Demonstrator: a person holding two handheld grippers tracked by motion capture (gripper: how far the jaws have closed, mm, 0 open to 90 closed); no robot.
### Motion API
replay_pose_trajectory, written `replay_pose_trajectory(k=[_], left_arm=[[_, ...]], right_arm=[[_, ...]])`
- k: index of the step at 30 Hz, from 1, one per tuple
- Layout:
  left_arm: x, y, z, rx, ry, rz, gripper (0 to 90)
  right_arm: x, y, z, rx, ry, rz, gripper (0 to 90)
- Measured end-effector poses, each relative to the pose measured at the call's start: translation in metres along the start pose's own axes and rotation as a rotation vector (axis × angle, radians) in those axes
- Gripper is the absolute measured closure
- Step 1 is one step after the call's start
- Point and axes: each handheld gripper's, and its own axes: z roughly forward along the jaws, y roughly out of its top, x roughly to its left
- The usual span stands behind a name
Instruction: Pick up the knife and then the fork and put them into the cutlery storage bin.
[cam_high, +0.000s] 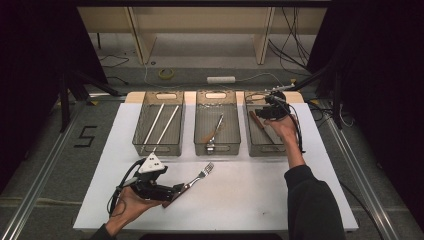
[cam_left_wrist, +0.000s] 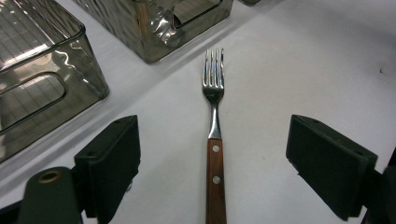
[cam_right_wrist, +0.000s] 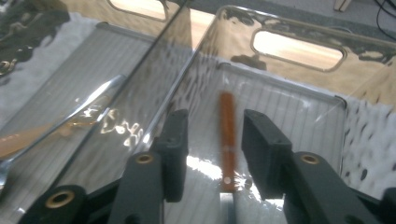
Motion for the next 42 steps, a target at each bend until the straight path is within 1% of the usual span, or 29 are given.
replay_pose_trajectory(k=[3, 5, 6, 8, 10, 14, 16, 19, 22, 23, 25, 28, 32, 33, 34, 36, 38, 39, 41, 42], left_arm=[[0.0, 0.0, 0.0, 0.01, -0.002, -0.001, 17.4], [0.0, 0.0, 0.002, 0.02, -0.004, -0.006, 17.4], [0.001, 0.0, 0.002, 0.03, -0.004, -0.002, 17.4], [0.001, 0.0, 0.003, 0.039, -0.005, -0.002, 17.4], [0.001, 0.001, 0.003, 0.053, -0.005, 0.007, 17.4], [0.001, 0.002, 0.003, 0.075, -0.001, 0.011, 17.7], [0.001, 0.003, 0.003, 0.09, -0.002, 0.018, 18.2], [0.0, 0.003, 0.004, 0.099, 0.001, 0.023, 19.1], [-0.001, 0.004, 0.005, 0.126, -0.006, 0.024, 19.5], [-0.001, 0.004, 0.005, 0.137, -0.006, 0.03, 19.6], [-0.002, 0.005, 0.006, 0.149, -0.006, 0.03, 19.7], [-0.002, 0.005, 0.008, 0.171, -0.01, 0.035, 19.7], [-0.003, 0.004, 0.011, 0.204, -0.011, 0.044, 19.7], [-0.004, 0.004, 0.012, 0.211, -0.011, 0.046, 19.8], [-0.004, 0.004, 0.012, 0.219, -0.013, 0.053, 19.9], [-0.005, 0.004, 0.013, 0.233, -0.019, 0.053, 20.6], [-0.005, 0.003, 0.014, 0.246, -0.019, 0.057, 21.6], [-0.006, 0.003, 0.014, 0.256, -0.019, 0.058, 22.0], [-0.006, 0.003, 0.015, 0.285, -0.015, 0.079, 23.0], [-0.007, 0.002, 0.016, 0.299, -0.019, 0.08, 23.3]], right_arm=[[0.0, 0.0, -0.007, -0.024, 0.015, -0.005, 53.7], [0.001, 0.0, -0.013, -0.026, 0.038, -0.01, 49.9], [0.002, -0.001, -0.016, -0.028, 0.043, -0.017, 48.5], [0.005, -0.002, -0.023, -0.039, 0.066, -0.028, 44.0], [0.01, -0.006, -0.031, -0.063, 0.094, -0.042, 41.6], [0.023, -0.018, -0.043, -0.093, 0.168, -0.063, 37.8], [0.032, -0.025, -0.05, -0.102, 0.201, -0.084, 36.2], [0.042, -0.038, -0.061, -0.123, 0.252, -0.108, 35.4], [0.051, -0.05, -0.069, -0.142, 0.284, -0.118, 34.7], [0.053, -0.054, -0.071, -0.145, 0.295, -0.123, 34.2], [0.058, -0.061, -0.076, -0.166, 0.306, -0.13, 34.0], [0.065, -0.072, -0.082, -0.183, 0.329, -0.136, 33.5], [0.072, -0.088, -0.087, -0.19, 0.362, -0.141, 32.3], [0.073, -0.092, -0.087, -0.182, 0.366, -0.149, 31.4], [0.075, -0.095, -0.088, -0.178, 0.365, -0.156, 30.9], [0.077, -0.101, -0.09, -0.19, 0.382, -0.147, 30.9], [0.08, -0.105, -0.093, -0.195, 0.39, -0.152, 30.4], [0.081, -0.107, -0.094, -0.2, 0.391, -0.155, 30.4], [0.082, -0.111, -0.096, -0.207, 0.401, -0.149, 30.4], [0.083, -0.112, -0.097, -0.213, 0.403, -0.151, 30.4]])
